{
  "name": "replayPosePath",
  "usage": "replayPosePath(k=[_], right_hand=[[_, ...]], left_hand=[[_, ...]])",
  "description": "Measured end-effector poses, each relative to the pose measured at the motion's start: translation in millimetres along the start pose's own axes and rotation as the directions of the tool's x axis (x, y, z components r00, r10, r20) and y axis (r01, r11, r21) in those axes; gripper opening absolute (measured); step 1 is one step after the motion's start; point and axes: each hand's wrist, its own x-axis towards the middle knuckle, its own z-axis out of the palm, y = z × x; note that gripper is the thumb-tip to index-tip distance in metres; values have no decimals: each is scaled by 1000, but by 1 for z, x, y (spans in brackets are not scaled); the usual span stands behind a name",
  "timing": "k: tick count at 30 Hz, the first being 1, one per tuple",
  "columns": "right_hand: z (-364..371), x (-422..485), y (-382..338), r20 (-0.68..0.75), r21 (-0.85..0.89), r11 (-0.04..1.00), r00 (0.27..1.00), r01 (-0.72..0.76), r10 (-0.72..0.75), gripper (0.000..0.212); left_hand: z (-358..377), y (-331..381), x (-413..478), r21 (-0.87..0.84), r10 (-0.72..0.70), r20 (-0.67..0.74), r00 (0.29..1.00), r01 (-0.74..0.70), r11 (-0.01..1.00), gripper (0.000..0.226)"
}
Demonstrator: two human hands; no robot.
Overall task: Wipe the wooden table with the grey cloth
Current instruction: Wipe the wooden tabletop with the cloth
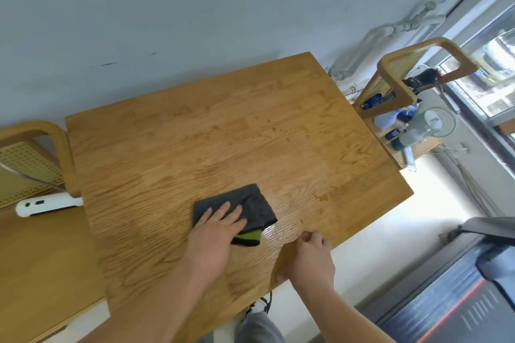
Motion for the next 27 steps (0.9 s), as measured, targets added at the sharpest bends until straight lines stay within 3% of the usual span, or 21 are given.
replayPosePath(k=[3,5,7,9,11,13,15,16,18,21,24,26,27], right_hand=[[1,-1,13,15,2,999,998,54,-54,94],[-1,5,27,-8,51,991,993,121,-120,65],[-15,15,47,10,111,980,986,167,-169,33],[-35,28,67,64,89,968,969,233,-239,23],[-50,43,90,44,85,967,968,241,-245,33],[-59,58,108,-42,46,967,968,250,-248,55],[-64,73,124,-85,16,974,971,227,-225,79],[-67,80,130,-81,40,979,977,201,-197,86],[-69,93,141,-82,63,984,983,168,-162,84],[-65,101,149,-117,-8,977,970,214,-214,80],[-61,103,154,-83,-13,969,966,246,-246,90],[-60,104,156,-59,-31,968,966,251,-252,92],[-62,104,155,-52,-43,966,965,255,-257,92]], left_hand=[[16,32,-5,-37,-66,-65,996,63,997,78],[25,58,-14,-4,90,40,995,-90,996,68],[30,70,-11,26,308,197,931,-319,947,57],[34,63,7,51,353,229,907,-373,926,57],[32,64,30,85,287,58,956,-291,953,68],[28,86,45,55,34,-31,999,-32,998,83],[40,123,55,1,-78,-79,994,78,997,86],[42,141,57,2,-84,-4,996,84,996,83],[46,165,58,-3,63,92,994,-63,998,74],[44,151,68,45,211,165,964,-221,974,66],[29,147,92,117,2,73,997,-11,993,72],[26,166,106,-6,-195,-54,979,195,981,72],[29,177,110,-35,-233,-68,970,232,972,73]])
